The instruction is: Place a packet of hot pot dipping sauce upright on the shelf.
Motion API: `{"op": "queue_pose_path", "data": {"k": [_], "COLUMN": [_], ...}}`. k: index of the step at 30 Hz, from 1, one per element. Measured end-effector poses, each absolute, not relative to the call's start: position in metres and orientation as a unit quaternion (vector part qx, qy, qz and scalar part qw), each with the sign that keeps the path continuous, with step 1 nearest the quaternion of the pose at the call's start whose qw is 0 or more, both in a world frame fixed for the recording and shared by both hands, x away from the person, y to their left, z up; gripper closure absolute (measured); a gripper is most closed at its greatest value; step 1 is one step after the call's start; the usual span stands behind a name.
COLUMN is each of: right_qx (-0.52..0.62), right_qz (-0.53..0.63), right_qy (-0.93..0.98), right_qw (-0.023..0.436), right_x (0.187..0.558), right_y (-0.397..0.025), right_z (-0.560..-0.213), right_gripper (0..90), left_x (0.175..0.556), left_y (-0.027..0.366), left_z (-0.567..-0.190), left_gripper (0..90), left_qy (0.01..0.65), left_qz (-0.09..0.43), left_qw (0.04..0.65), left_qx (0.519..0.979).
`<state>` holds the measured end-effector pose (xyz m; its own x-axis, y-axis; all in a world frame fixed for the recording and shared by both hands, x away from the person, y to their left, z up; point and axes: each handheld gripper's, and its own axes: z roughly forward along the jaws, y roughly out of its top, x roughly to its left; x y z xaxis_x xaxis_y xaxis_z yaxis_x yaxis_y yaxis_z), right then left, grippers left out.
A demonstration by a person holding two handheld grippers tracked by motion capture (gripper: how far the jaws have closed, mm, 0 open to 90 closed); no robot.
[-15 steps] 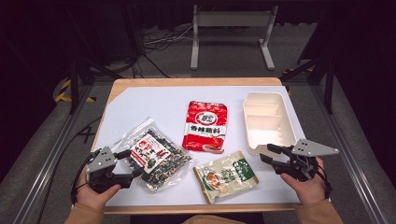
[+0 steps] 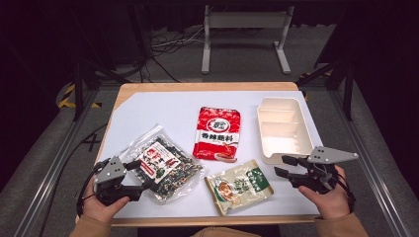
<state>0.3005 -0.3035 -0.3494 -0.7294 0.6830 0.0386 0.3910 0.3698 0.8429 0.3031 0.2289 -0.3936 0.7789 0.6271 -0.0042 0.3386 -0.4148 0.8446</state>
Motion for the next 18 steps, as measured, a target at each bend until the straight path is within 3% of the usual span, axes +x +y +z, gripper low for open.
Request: {"op": "queue_pose_path", "data": {"k": [18], "right_qx": [0.341], "right_qz": [0.39], "right_qy": [0.848], "right_qw": [0.109], "right_x": [0.303], "right_y": [-0.284], "right_z": [-0.36], "right_gripper": [45.4], "left_x": [0.305], "left_y": [0.228], "left_z": [-0.395], "left_gripper": [25.3], "left_qy": [0.294], "left_qz": [0.157], "left_qw": [0.452], "left_qx": [0.827]}}
